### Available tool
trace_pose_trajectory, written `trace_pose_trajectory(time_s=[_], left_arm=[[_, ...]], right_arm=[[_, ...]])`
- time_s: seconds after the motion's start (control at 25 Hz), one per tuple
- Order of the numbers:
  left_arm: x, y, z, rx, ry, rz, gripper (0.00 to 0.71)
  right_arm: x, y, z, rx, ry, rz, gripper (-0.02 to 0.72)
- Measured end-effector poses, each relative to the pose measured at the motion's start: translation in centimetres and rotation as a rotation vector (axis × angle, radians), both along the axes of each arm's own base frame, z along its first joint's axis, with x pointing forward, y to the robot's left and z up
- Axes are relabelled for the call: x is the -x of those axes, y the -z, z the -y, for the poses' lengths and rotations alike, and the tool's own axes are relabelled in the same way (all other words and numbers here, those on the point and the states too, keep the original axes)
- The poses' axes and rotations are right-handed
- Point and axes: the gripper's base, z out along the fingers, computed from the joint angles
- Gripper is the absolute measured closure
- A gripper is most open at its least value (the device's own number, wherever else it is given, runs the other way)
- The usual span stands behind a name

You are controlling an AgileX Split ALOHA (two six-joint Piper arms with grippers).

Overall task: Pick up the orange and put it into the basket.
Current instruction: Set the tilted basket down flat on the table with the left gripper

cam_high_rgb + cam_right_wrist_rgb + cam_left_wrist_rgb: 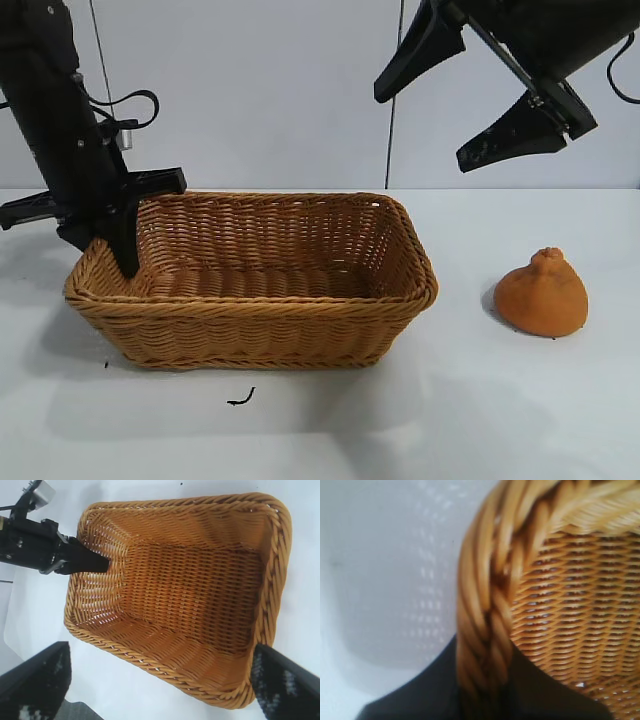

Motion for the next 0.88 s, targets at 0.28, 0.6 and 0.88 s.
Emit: trace_pose_trajectory(time_s=[0.28,0.6,0.88], left_arm=[[-0.1,0.0,0.0,-0.006,0.009,0.011,0.355],[0.3,-0.1,-0.1,-0.009,0.018,-0.028,0.027],[0.5,-4.3,-0.3,-0.025,0.046,0.023,0.018]], right_arm=[[0.0,0.0,0.0,0.0,0.0,0.0,0.008],[0.0,0.0,0.0,0.0,0.0,0.0,0.008],[0.0,0.0,0.0,0.0,0.0,0.0,0.008]])
